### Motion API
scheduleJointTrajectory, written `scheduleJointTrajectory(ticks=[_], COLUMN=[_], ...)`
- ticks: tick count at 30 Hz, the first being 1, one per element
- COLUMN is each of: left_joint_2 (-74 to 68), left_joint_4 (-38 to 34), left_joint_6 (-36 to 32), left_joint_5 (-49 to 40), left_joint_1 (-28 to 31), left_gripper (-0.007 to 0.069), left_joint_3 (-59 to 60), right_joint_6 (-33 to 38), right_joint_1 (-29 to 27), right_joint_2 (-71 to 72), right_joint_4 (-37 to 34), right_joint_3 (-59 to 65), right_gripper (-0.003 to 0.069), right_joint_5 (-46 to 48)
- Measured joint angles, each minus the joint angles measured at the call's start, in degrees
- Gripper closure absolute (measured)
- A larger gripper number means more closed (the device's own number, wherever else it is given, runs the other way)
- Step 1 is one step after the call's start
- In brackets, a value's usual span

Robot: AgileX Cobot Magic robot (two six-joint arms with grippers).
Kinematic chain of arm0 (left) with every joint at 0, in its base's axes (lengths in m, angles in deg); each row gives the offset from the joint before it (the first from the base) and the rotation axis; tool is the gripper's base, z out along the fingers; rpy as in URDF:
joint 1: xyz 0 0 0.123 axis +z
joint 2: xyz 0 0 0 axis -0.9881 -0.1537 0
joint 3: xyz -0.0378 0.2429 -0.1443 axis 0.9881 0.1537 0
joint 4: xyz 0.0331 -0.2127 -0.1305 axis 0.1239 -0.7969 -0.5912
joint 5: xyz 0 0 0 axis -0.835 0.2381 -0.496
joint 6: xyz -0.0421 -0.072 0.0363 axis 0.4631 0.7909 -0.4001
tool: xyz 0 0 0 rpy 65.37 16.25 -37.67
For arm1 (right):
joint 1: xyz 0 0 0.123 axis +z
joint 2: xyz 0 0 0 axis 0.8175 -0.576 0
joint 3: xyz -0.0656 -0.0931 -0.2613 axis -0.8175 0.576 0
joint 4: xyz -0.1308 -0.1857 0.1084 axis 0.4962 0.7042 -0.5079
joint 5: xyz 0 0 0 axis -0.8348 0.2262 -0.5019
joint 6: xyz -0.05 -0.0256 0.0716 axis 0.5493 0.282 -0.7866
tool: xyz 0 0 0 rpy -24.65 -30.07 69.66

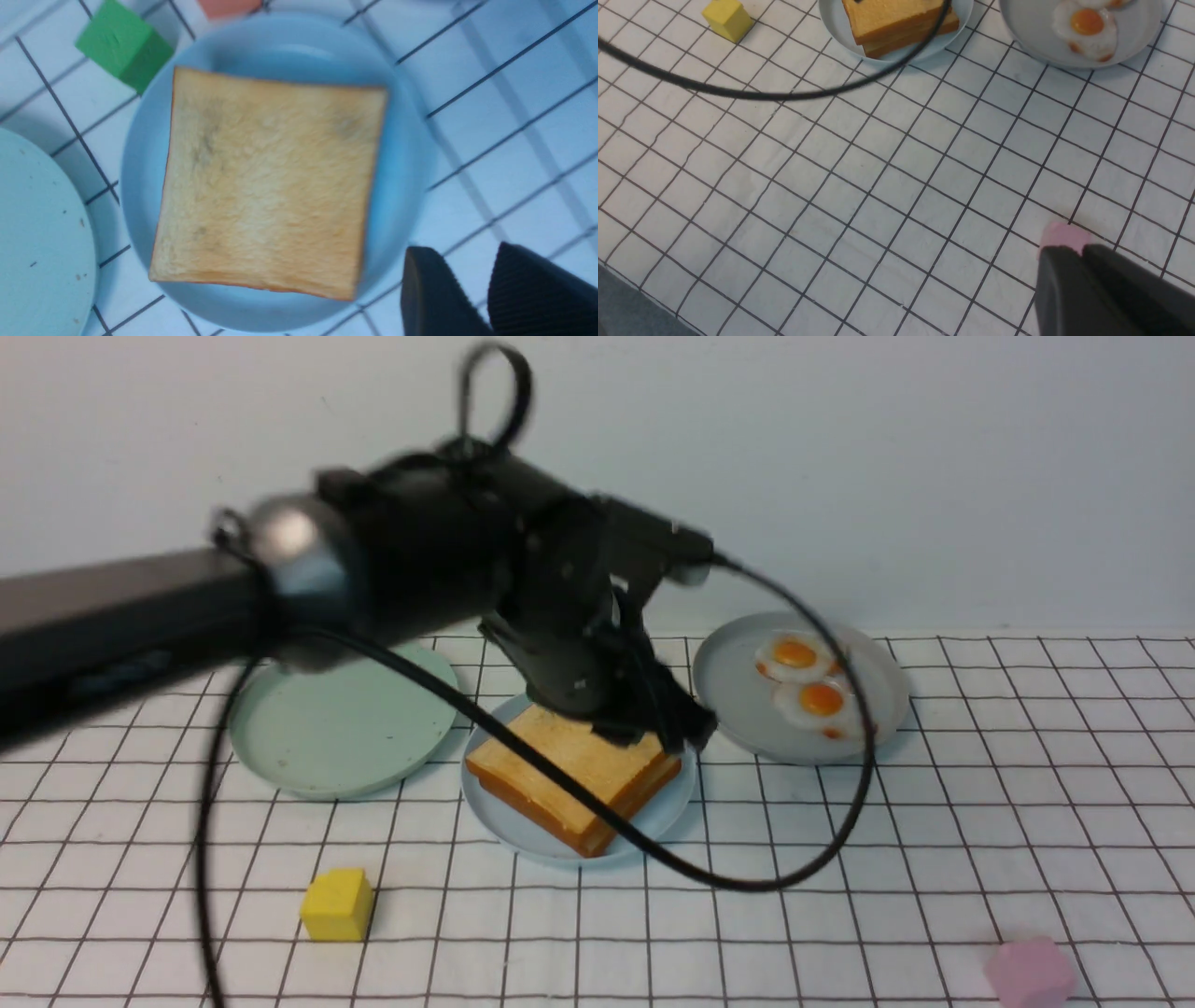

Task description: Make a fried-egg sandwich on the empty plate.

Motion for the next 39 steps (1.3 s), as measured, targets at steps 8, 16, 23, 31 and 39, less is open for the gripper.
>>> scheduleJointTrajectory(ticks=[8,16,23,31,39], left_joint_2=[33.5,60.2,77.1,83.7,83.7], left_joint_4=[-3.8,-5.3,-9.3,-9.6,-9.6], left_joint_6=[1.0,1.4,1.4,1.4,1.4], left_joint_5=[6.3,24.0,41.0,47.0,42.6], left_joint_1=[-4.4,-4.4,-4.4,-4.4,-4.4], left_gripper=[0.0638,0.0638,0.0638,0.0638,0.0638], left_joint_3=[14.4,48.2,66.3,74.1,77.8], right_joint_6=[-2.0,-10.2,-20.9,-30.0,-33.2], right_joint_1=[0.0,0.0,0.0,0.0,0.0], right_joint_2=[1.8,10.3,24.0,36.9,40.2], right_joint_4=[0.5,5.7,9.8,13.7,15.8], right_joint_3=[0.0,5.0,14.1,24.6,32.5], right_gripper=[0.0592,0.0659,0.0657,0.0655,0.0650], right_joint_5=[0.7,-1.1,-3.9,-14.8,-25.9])
